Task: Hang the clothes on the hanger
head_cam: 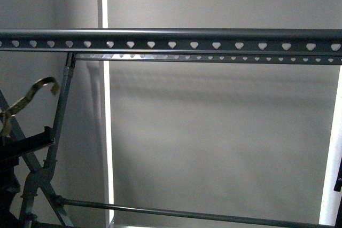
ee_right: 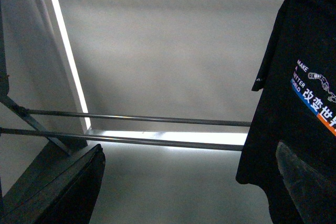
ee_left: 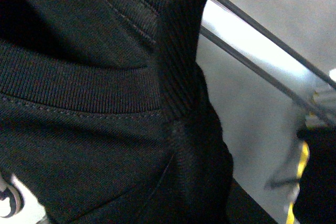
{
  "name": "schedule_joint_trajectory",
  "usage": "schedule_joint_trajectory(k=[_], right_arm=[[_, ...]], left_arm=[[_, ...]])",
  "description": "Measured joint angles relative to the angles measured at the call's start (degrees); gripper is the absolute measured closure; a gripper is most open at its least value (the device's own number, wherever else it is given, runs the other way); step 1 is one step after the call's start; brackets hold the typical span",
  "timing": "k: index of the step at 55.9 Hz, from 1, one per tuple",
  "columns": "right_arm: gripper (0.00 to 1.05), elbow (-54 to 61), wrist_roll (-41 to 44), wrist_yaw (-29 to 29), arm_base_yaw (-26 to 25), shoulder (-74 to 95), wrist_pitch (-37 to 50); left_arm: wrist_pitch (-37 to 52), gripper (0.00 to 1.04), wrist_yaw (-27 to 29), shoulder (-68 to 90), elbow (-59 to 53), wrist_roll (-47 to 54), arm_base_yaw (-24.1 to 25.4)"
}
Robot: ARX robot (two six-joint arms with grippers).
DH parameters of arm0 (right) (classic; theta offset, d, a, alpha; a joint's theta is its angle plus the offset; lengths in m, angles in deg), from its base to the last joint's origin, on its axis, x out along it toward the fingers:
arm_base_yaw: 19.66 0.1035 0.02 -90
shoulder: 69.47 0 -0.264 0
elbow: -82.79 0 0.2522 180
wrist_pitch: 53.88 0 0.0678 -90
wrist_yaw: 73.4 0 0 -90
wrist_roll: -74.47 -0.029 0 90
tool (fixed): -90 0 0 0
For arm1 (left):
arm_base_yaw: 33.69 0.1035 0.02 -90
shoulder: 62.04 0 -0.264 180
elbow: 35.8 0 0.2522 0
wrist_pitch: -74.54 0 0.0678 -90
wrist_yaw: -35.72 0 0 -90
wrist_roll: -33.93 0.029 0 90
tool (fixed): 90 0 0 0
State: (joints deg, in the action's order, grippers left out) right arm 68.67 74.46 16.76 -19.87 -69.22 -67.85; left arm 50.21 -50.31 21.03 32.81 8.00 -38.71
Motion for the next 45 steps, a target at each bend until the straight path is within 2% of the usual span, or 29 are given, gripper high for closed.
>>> schedule_joint_trajectory(k=[3, 9, 15, 25, 32, 38, 45], right_arm=[[0.07, 0.0, 0.0, 0.0, 0.0, 0.0, 0.0], [0.07, 0.0, 0.0, 0.0, 0.0, 0.0, 0.0], [0.07, 0.0, 0.0, 0.0, 0.0, 0.0, 0.0], [0.07, 0.0, 0.0, 0.0, 0.0, 0.0, 0.0], [0.07, 0.0, 0.0, 0.0, 0.0, 0.0, 0.0], [0.07, 0.0, 0.0, 0.0, 0.0, 0.0, 0.0], [0.07, 0.0, 0.0, 0.0, 0.0, 0.0, 0.0]], left_arm=[[-1.1, 1.01, -4.3, -2.0, -0.7, 2.9, -0.3], [-8.2, 1.01, -21.4, -8.5, -1.1, 18.5, -1.9], [-16.1, 1.01, -31.2, -11.3, 0.5, 34.4, -2.3], [-16.1, 1.01, -31.6, -9.7, 6.2, 57.0, -2.8], [-16.7, 1.01, -33.3, -6.6, 12.1, 73.6, -5.3], [-16.3, 1.01, -33.9, -4.6, 15.3, 83.1, -7.5], [-14.1, 1.01, -33.5, -2.3, 17.7, 89.5, -10.0]])
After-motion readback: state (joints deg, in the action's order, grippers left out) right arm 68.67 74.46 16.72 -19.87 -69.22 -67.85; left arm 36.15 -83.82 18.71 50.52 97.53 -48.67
